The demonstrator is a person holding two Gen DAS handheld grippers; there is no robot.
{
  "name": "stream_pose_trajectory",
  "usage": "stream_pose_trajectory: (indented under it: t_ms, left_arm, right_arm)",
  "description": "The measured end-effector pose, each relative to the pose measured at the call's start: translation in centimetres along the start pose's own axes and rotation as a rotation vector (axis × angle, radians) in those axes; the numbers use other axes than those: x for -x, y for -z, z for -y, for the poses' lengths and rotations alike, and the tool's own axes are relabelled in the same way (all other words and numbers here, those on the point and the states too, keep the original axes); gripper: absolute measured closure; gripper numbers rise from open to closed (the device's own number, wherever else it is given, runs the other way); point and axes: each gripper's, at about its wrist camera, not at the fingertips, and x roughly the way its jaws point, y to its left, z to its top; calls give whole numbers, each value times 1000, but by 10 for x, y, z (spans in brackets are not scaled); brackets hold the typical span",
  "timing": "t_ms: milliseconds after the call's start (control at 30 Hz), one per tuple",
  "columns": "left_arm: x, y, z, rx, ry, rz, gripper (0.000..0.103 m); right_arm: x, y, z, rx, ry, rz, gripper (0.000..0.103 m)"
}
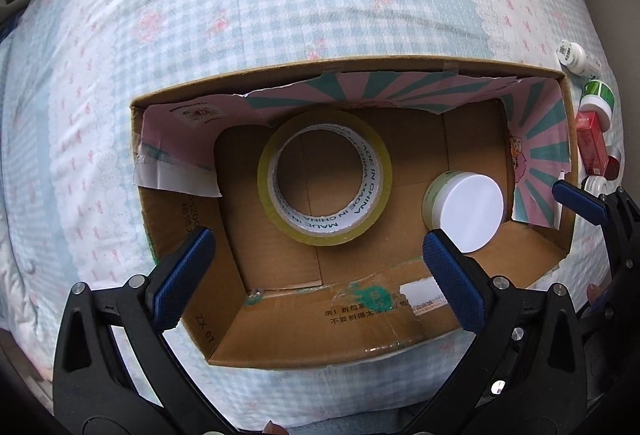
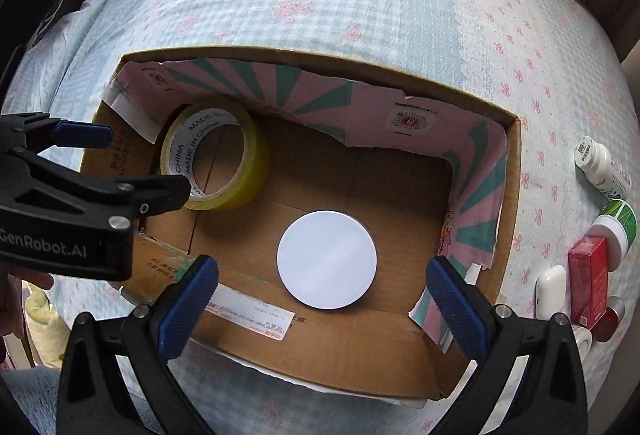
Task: Organize rigid objects
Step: 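Lift both tools out of the box and move back toward the items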
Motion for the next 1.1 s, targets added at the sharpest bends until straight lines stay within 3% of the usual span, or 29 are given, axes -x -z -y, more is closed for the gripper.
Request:
stream_pose_trajectory:
  t_ms: [267,500,800,967,1100]
  left_arm:
    - [45,9,-9,-15,-15,100,0]
    - [101,49,-13,-5,-31,214,0]
    - [189,112,-4,-51,-51,384,0]
    - [221,131,15,-93,-43,464,0]
    - [233,139,36,-108,16,488,0]
  right_arm:
    - [37,8,-16,18,8,54,0]
    - [93,29,-26,13,26,148,0]
    - [181,70,-26,-71,56,275,0]
    - [228,101,-22,-126,134,337,0]
    - [261,130,-7,-194,165,369,0]
